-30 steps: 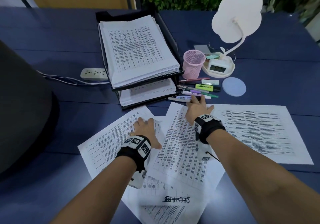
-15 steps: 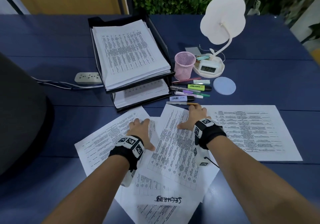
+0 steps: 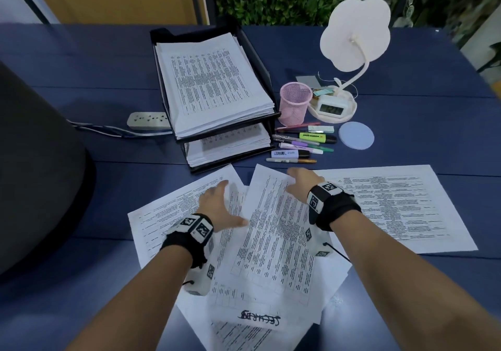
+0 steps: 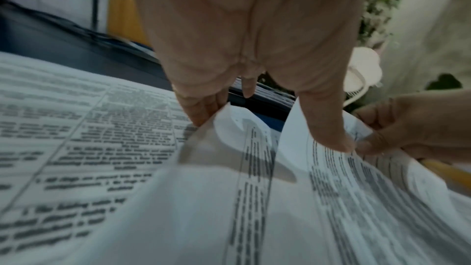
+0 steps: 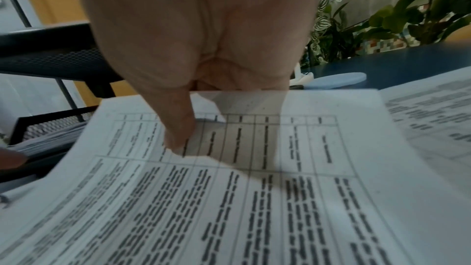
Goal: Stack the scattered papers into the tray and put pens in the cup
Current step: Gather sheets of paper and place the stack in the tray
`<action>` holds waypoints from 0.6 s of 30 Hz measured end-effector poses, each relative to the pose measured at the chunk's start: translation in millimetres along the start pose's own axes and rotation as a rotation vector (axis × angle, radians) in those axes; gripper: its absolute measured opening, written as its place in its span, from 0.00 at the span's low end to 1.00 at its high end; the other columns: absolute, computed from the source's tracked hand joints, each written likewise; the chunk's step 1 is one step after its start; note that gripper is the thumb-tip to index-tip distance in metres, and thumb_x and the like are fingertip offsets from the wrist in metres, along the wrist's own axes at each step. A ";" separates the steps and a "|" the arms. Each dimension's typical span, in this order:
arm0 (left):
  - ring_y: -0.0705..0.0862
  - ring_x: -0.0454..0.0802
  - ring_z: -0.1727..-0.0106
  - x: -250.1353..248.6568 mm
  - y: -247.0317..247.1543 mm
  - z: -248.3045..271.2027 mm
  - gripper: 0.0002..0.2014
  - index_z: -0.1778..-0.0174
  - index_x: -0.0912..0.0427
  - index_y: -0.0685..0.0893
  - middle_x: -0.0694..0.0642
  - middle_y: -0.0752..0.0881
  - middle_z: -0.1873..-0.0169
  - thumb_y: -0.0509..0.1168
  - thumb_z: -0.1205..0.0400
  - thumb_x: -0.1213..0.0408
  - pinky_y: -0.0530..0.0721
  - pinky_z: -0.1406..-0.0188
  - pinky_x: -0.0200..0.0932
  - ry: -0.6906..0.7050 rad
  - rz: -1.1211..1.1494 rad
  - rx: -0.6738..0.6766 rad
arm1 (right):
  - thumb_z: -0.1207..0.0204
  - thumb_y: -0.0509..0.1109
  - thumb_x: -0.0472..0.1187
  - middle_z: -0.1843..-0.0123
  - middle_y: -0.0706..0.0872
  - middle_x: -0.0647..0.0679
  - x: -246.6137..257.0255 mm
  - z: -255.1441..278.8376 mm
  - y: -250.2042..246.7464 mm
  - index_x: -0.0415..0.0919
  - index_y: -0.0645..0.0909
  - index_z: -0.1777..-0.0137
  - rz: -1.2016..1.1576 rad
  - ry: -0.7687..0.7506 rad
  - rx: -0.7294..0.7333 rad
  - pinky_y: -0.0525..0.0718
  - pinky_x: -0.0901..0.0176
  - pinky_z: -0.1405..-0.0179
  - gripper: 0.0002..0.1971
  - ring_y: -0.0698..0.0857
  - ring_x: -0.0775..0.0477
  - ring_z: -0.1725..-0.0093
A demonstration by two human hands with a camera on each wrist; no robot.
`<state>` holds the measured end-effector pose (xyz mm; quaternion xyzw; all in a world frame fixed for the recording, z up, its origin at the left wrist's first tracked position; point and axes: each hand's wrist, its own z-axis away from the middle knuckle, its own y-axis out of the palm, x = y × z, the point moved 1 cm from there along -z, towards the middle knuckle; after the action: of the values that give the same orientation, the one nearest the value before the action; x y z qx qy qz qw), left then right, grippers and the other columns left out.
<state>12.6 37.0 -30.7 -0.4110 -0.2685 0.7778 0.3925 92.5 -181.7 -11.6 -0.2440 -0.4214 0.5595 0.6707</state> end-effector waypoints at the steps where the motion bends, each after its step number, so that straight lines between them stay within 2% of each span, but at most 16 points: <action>1: 0.61 0.59 0.21 2.5 -3.2 -0.9 0.59 0.18 0.49 0.50 0.58 0.61 0.20 0.81 0.39 0.45 0.66 0.24 0.58 0.004 0.087 -0.012 | 0.20 0.63 0.42 0.27 0.76 0.44 4.8 2.4 -0.1 0.45 0.70 0.25 -0.035 -0.049 0.001 0.71 0.48 0.28 0.22 0.75 0.40 0.28; 3: 0.66 0.57 0.23 6.0 -7.2 -1.7 0.59 0.18 0.51 0.52 0.57 0.64 0.20 0.81 0.38 0.45 0.70 0.26 0.55 0.002 0.171 -0.030 | 0.19 0.63 0.39 0.31 0.79 0.42 16.5 6.8 2.7 0.41 0.75 0.30 -0.095 -0.142 0.019 0.76 0.55 0.35 0.17 0.77 0.39 0.30; 6: 0.62 0.59 0.21 8.2 -4.2 0.8 0.60 0.17 0.53 0.51 0.58 0.62 0.20 0.81 0.39 0.44 0.67 0.24 0.58 -0.029 0.064 -0.060 | 0.18 0.63 0.38 0.31 0.79 0.43 28.4 7.4 14.6 0.42 0.75 0.30 -0.140 -0.192 0.011 0.77 0.52 0.35 0.17 0.76 0.39 0.31; 9: 0.57 0.60 0.20 7.4 5.4 8.5 0.63 0.17 0.52 0.47 0.58 0.58 0.19 0.81 0.40 0.43 0.65 0.24 0.60 -0.022 -0.160 -0.032 | 0.27 0.73 0.51 0.28 0.74 0.44 25.0 5.4 25.2 0.49 0.68 0.26 0.033 -0.091 -0.014 0.74 0.42 0.31 0.31 0.70 0.39 0.27; 12: 0.55 0.59 0.19 7.1 12.0 12.6 0.62 0.18 0.49 0.47 0.58 0.52 0.18 0.80 0.40 0.41 0.66 0.26 0.63 0.003 -0.347 0.011 | 0.36 0.79 0.57 0.28 0.68 0.43 19.1 6.2 31.3 0.46 0.63 0.24 0.162 -0.008 0.023 0.73 0.39 0.31 0.43 0.66 0.39 0.26; 16: 0.55 0.59 0.20 8.1 14.3 12.6 0.59 0.19 0.52 0.53 0.59 0.51 0.19 0.79 0.40 0.40 0.66 0.26 0.63 0.008 -0.404 0.027 | 0.37 0.78 0.60 0.29 0.72 0.42 17.2 7.5 31.3 0.43 0.65 0.27 0.262 0.030 0.023 0.68 0.42 0.30 0.43 0.69 0.38 0.28; 18: 0.55 0.60 0.19 7.5 14.7 12.7 0.59 0.19 0.53 0.52 0.59 0.51 0.19 0.79 0.39 0.40 0.66 0.26 0.63 0.006 -0.411 0.025 | 0.37 0.77 0.60 0.27 0.70 0.41 16.6 8.4 30.9 0.44 0.67 0.27 0.268 0.035 0.036 0.69 0.40 0.29 0.41 0.68 0.37 0.27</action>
<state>-6.6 34.0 -38.2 -0.3448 -0.3357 0.6834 0.5489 69.0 -159.1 -26.9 -0.2958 -0.3632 0.6471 0.6016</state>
